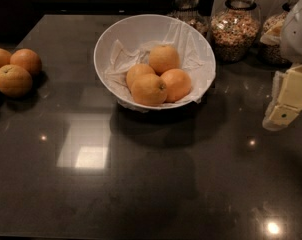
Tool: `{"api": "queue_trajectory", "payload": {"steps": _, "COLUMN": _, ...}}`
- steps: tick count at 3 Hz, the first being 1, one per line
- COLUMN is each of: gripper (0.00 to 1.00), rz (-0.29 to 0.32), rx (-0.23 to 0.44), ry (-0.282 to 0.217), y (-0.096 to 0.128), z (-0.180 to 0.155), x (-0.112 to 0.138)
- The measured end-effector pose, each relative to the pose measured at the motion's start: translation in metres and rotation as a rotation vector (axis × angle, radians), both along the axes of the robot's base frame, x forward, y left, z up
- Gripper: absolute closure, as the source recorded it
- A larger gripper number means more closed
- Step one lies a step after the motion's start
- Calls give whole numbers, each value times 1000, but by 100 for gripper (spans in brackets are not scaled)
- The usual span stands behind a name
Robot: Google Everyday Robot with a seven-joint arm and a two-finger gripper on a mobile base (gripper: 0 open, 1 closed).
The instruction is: Pick orange from white bowl
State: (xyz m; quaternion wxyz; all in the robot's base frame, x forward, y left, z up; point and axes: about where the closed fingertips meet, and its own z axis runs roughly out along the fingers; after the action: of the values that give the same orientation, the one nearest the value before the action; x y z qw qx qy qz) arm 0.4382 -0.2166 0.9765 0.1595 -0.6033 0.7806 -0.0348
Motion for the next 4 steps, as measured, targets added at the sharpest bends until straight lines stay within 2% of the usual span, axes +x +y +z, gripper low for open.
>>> {"api": "queue_trajectory", "payload": {"steps": 1, "gripper": 0, "rz": 0, "rx": 0, "ry": 0, "y": 0, "z": 0, "x": 0}}
{"api": "queue_trajectory", "payload": {"steps": 2, "gripper": 0, "rz": 16, "rx": 39, "ry": -29, "y": 15, "z": -2, "x": 4}}
{"api": "queue_trajectory", "payload": {"steps": 3, "gripper": 0, "rz": 65, "rx": 123, "ry": -71, "y": 43, "z": -6, "x": 14}}
{"api": "queue_trajectory", "payload": {"steps": 4, "gripper": 0, "rz": 114, "rx": 225, "ry": -107, "y": 82, "z": 0, "x": 23}}
